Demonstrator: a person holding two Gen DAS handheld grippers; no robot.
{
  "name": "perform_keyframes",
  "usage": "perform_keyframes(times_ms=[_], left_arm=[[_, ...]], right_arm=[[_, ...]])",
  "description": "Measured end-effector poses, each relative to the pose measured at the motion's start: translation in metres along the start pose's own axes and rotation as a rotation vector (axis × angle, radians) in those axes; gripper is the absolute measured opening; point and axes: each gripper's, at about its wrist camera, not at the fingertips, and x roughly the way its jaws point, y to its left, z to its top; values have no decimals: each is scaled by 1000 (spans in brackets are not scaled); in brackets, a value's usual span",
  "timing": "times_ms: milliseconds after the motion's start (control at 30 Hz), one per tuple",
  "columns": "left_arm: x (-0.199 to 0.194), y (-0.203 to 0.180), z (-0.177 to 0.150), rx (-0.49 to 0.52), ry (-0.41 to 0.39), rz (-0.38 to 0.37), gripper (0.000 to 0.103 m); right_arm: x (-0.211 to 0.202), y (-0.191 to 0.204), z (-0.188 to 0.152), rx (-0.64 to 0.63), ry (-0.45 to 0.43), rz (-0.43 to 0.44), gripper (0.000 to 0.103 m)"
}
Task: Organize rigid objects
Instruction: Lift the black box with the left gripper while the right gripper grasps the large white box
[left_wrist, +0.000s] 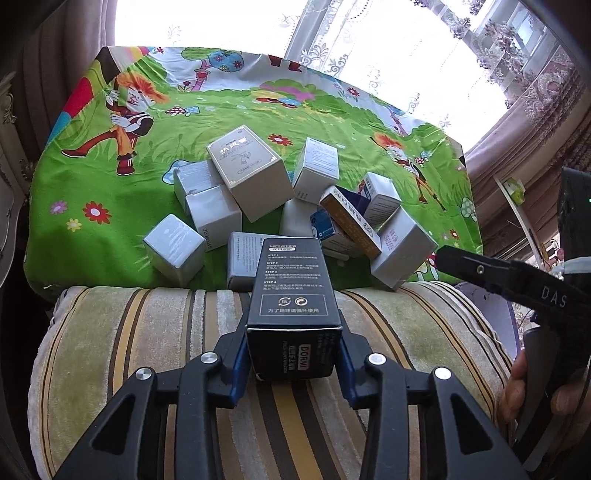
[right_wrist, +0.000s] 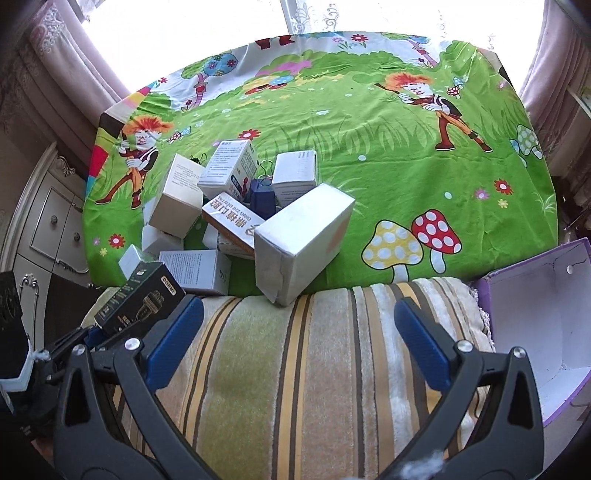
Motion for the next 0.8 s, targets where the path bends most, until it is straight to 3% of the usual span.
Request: perform_keyframes(times_ms=[300, 467, 633, 800], left_arm=[[0, 3, 0, -9, 2, -17, 40], [1, 3, -1, -8, 5, -17, 40], [0, 2, -1, -4, 1, -19, 40], [-1, 0, -2, 4, -7, -20, 40]], right_arm=[[25, -12, 29, 194, -7, 15, 103], [41, -11, 33, 166, 28, -27, 98], [49, -12, 27, 130, 75, -25, 64], [42, -19, 21, 135, 72, -9, 48]])
